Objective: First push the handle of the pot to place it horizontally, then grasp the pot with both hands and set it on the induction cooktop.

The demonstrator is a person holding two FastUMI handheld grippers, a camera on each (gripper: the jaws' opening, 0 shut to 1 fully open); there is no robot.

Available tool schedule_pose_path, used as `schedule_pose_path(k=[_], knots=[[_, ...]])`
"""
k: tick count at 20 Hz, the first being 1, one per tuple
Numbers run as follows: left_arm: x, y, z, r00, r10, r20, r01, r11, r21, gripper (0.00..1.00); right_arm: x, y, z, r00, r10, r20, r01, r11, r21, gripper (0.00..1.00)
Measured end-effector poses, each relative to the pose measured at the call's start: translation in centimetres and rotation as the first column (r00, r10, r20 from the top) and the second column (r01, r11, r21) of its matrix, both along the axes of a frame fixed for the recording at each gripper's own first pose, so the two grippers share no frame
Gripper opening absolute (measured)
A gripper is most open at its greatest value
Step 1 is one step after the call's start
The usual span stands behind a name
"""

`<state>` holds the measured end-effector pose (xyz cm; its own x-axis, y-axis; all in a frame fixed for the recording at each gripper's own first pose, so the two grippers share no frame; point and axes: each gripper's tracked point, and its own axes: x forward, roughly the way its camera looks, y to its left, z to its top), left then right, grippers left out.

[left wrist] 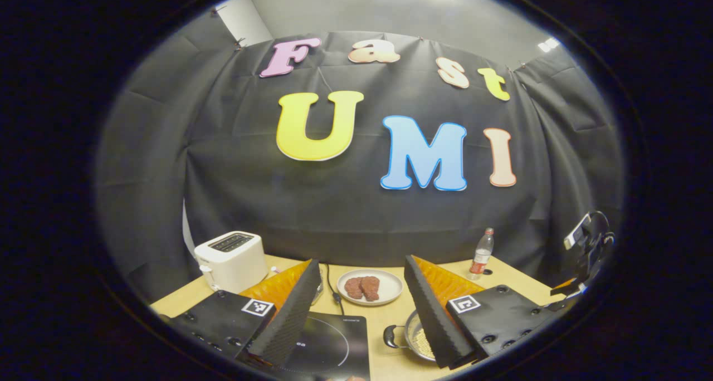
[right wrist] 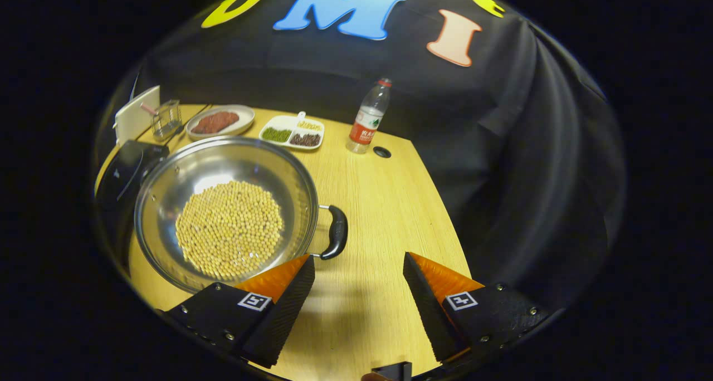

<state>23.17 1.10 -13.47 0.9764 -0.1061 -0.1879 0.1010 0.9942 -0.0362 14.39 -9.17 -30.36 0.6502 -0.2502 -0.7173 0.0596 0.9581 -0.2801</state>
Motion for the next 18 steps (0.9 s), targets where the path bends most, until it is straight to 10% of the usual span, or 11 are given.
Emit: schedule_pose_path(k=[18], knots=[[3.0,-7.3,-15.7,0.925,-0.075,-0.373,0.085,0.996,0.011,0.99,4.0,2.5,0.3,0.992,0.014,0.125,-0.041,0.976,0.214,0.98]])
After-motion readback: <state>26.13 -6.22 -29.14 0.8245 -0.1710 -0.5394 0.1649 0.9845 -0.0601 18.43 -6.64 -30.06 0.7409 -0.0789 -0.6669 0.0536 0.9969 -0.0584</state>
